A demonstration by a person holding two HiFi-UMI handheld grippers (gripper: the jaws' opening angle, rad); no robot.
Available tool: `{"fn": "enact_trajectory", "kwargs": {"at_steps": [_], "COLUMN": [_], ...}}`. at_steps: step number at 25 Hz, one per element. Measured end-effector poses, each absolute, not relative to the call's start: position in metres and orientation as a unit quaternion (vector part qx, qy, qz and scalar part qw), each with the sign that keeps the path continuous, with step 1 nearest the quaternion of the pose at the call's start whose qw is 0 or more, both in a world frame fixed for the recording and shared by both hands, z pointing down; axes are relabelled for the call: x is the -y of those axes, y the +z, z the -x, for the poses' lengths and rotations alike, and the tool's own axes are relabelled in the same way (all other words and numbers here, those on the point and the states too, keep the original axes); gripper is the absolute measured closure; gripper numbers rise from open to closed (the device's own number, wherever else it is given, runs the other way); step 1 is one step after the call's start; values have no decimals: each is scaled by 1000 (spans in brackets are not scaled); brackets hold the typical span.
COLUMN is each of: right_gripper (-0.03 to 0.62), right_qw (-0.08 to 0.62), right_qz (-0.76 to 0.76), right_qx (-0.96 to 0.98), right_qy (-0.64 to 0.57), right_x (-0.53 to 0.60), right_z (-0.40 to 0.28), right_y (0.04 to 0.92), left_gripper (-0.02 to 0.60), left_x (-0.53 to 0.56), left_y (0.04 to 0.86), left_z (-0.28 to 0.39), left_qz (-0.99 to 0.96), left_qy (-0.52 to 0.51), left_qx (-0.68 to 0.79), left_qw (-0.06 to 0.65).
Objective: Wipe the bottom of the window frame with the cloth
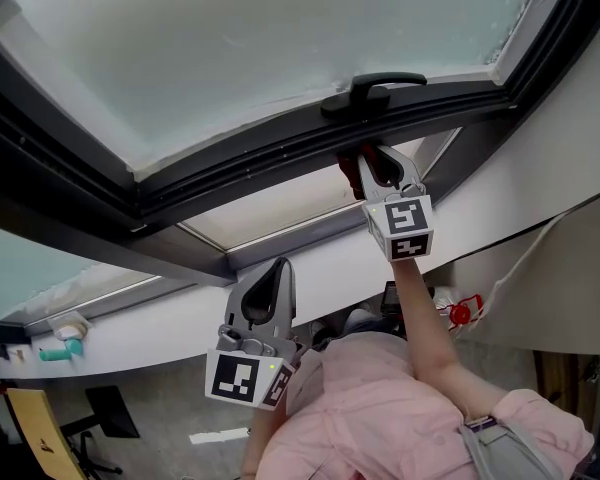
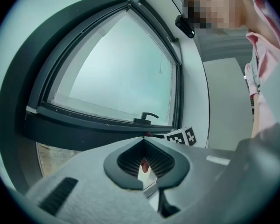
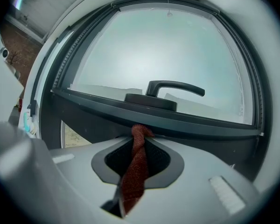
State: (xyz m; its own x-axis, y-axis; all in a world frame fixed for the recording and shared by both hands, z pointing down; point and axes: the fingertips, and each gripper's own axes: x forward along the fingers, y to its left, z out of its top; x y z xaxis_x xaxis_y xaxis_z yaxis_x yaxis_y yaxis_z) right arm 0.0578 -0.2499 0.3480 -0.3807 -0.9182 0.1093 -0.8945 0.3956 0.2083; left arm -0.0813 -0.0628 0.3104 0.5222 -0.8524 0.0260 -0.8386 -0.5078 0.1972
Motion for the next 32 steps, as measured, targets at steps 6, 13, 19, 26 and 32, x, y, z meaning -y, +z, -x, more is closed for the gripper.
{"fn": "enact_trajectory", "kwargs": {"at_steps": [6, 13, 19, 26, 32], "right_gripper": [533, 534, 536, 536, 536], "right_qw": [109, 120, 143, 138, 129], "right_qz": [-531, -490, -454, -452, -449], "right_qx": [838, 860, 872, 874, 877], "right_qy": [-65, -75, -116, -115, -108], "right_x": [250, 248, 248, 254, 258], "right_z": [-56, -58, -63, -86, -102], "right_y": [348, 350, 349, 346, 347], "left_gripper": [586, 586, 586, 586, 587], "left_x": [93, 116, 127, 132, 131], "left_y": [314, 325, 317, 322, 329], "left_z": [57, -1, -34, -61, -81], "left_qz": [-880, -893, -892, -892, -895], "left_qy": [-20, -15, -38, -24, -3], "left_qx": [469, 440, 442, 442, 436], "left_qw": [74, 87, 88, 90, 95]}}
